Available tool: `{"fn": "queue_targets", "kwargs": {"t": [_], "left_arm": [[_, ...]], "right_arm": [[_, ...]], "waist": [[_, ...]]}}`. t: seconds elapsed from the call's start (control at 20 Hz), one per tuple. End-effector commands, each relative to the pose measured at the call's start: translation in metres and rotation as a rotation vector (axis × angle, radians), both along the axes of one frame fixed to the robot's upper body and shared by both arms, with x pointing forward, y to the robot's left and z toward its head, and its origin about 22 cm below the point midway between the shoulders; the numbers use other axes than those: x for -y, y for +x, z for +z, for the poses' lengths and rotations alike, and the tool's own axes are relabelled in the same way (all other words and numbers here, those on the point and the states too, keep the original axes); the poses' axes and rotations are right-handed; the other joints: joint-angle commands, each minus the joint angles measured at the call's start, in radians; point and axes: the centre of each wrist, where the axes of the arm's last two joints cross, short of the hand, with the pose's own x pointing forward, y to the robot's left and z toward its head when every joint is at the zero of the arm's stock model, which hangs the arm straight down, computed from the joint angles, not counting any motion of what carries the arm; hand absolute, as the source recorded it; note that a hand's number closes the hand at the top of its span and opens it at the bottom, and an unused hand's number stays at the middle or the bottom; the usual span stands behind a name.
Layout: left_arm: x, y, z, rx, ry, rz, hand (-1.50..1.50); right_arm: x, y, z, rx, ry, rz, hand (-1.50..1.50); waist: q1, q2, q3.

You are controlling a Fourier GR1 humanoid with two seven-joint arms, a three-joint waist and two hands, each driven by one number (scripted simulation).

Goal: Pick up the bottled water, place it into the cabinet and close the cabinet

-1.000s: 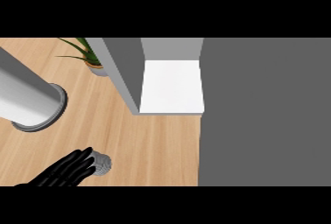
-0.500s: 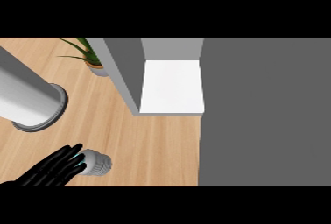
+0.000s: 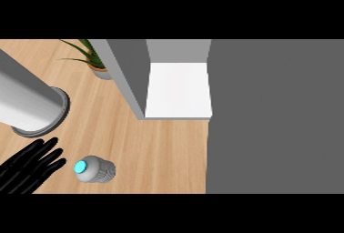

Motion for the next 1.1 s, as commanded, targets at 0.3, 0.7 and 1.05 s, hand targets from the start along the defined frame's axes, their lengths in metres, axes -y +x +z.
{"fn": "queue_targets", "kwargs": {"t": [0.3, 0.7, 1.05], "left_arm": [[-0.024, -0.004, 0.006, 0.041, -0.005, 0.006, -1.50], [-0.042, 0.015, -0.034, 0.016, 0.051, -0.020, -1.50], [-0.039, 0.050, -0.078, 0.044, 0.086, -0.008, -1.50]], "right_arm": [[0.001, -0.041, 0.027, 0.056, 0.084, 0.064, -1.50], [0.010, -0.038, 0.024, 0.050, 0.094, 0.063, -1.50], [0.011, -0.043, 0.023, 0.061, 0.072, 0.105, -1.50]], "waist": [[-0.017, 0.004, -0.001], [-0.018, 0.009, -0.002], [-0.039, 0.012, -0.003]]}}
